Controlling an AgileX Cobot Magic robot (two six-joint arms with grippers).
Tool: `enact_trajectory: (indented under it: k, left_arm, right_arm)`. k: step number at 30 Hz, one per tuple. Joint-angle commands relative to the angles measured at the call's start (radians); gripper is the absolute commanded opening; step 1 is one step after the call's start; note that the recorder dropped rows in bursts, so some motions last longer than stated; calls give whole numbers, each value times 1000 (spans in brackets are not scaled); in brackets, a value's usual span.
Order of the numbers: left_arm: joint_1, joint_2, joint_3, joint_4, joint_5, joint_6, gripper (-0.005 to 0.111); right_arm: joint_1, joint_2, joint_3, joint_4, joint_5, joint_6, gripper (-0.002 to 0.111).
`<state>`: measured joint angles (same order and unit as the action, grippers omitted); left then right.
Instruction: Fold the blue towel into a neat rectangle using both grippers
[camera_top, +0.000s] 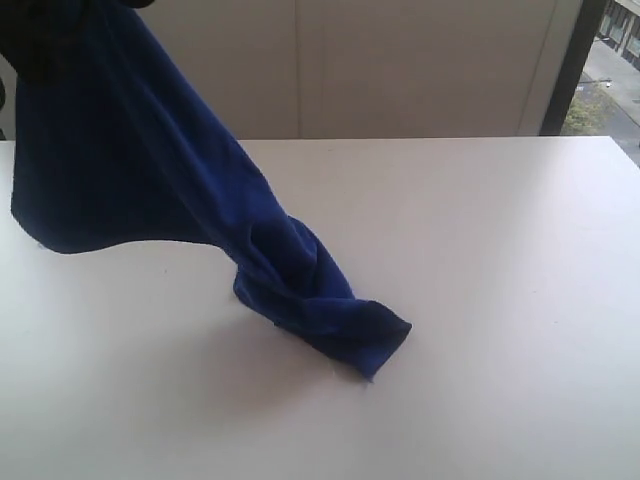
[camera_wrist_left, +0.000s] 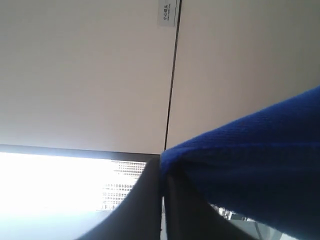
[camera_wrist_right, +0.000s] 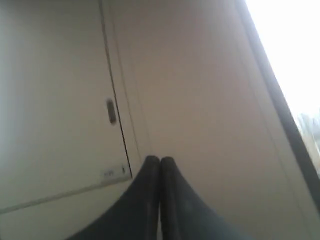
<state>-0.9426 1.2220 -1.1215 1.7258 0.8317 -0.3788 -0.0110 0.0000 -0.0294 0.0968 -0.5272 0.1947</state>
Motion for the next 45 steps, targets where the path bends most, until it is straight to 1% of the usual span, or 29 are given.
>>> enact_trajectory:
  k: [1, 2, 4, 6, 7, 10, 11, 13, 14, 15, 17, 21, 22, 24, 28, 32, 36, 42, 45]
  left_arm:
    - [3, -13, -7, 19, 53, 19, 0]
    - [3, -13, -7, 19, 53, 19, 0]
    - [3, -13, -7, 19, 51, 19, 0]
    - [3, -13, -7, 19, 51, 19, 0]
    - [3, -13, -7, 19, 54, 19, 0]
    - [3, -13, -7, 19, 60, 29, 0]
    - [3, -13, -7, 19, 58, 47, 0]
    - [3, -13, -7, 19, 58, 68, 0]
    - [3, -13, -7, 19, 58, 68, 0]
    - [3, -13, -7, 19, 58, 68, 0]
    - [3, -13, -7, 19, 58, 68, 0]
    - [3, -13, -7, 19, 70, 68, 0]
    - [3, -13, -7, 19, 70, 68, 0]
    - [3, -13, -7, 19, 72, 68, 0]
    - [3, -13, -7, 19, 72, 68, 0]
    - [3, -13, -8, 19, 79, 87, 0]
    - [3, -13, -8, 19, 79, 116, 0]
    - [3, -13, -8, 19, 89, 121, 0]
    - [3, -13, -8, 19, 88, 136, 0]
  right_arm:
    - [1, 97, -145, 242, 503, -107, 0]
    - [1, 214, -230, 235, 628, -107, 0]
    - [1, 362, -339, 206, 763, -122, 0]
    - [1, 528, -466, 207, 929, -258, 0]
    - [1, 642, -554, 218, 1046, -368, 0]
    - [1, 901, -744, 279, 1314, -663, 0]
    - [1, 988, -800, 300, 1398, -734, 0]
    - [1, 1147, -889, 371, 1502, -886, 0]
    - [1, 1204, -913, 423, 1520, -933, 2]
    - [2, 1255, -931, 453, 1525, -981, 4]
    - [2, 1368, -954, 519, 1523, -1079, 16]
    - [2, 1537, -969, 540, 1431, -1172, 47]
    - [2, 1567, -969, 543, 1401, -1212, 54]
    - [2, 1616, -969, 551, 1374, -1330, 59]
    - [5, 1697, -969, 662, 1336, -1575, 59]
    - [10, 1757, -969, 725, 1323, -1728, 59]
    - [39, 1809, -969, 737, 1275, -1790, 58]
    - [108, 1877, -969, 739, 1115, -1815, 58]
    - [134, 1896, -969, 741, 1078, -1839, 58]
